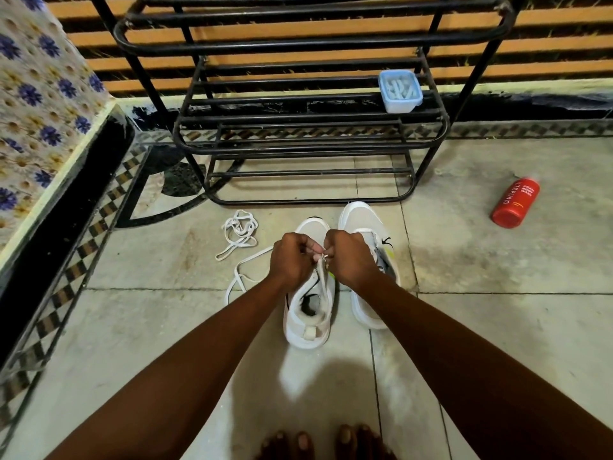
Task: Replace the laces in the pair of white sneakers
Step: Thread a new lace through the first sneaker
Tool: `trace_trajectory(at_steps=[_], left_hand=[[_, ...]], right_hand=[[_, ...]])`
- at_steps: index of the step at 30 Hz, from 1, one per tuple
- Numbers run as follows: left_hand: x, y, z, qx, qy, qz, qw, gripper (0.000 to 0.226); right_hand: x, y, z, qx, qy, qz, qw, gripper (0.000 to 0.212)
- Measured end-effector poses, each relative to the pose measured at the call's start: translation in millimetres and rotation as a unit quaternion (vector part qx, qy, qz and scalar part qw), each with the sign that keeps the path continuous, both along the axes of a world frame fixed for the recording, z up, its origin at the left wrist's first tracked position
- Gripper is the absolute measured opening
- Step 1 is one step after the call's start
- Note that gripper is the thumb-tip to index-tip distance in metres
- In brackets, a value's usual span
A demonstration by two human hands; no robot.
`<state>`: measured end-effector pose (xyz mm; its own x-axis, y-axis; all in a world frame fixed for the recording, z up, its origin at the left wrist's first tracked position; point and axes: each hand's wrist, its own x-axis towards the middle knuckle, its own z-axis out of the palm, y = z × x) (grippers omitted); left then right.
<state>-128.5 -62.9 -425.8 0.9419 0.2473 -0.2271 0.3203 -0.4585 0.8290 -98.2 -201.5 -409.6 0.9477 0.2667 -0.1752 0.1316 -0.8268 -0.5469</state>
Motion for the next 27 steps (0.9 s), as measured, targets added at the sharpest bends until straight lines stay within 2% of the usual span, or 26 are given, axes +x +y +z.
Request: trace_trajectory(at_steps=[5, 12, 17, 20, 27], left_hand=[[-9, 5, -4, -0.022, 0.002, -0.007, 1.0, 0.031], [-17, 1, 1, 0.051, -0.038, 0.006, 0.998, 0.017], [-20, -5, 3, 0.142, -0.077, -0.062, 0.985, 0.021], [-24, -8, 2, 0.184, -0.086, -0.082, 0.976, 0.023], [-25, -9, 0, 0.217, -0.082, -0.086, 0.969, 0.026]], right_hand=[[3, 2, 4, -0.01, -0.009, -0.012, 1.0, 0.019], [-3, 7, 8, -0.08, -0.047, 0.051, 0.994, 0.013], [-12, 5, 13, -0.131, -0.084, 0.13, 0.979, 0.021], [-16, 6, 17, -0.14, -0.081, 0.116, 0.98, 0.023], [-13, 0, 36, -0.178, -0.109, 0.105, 0.972, 0.034]])
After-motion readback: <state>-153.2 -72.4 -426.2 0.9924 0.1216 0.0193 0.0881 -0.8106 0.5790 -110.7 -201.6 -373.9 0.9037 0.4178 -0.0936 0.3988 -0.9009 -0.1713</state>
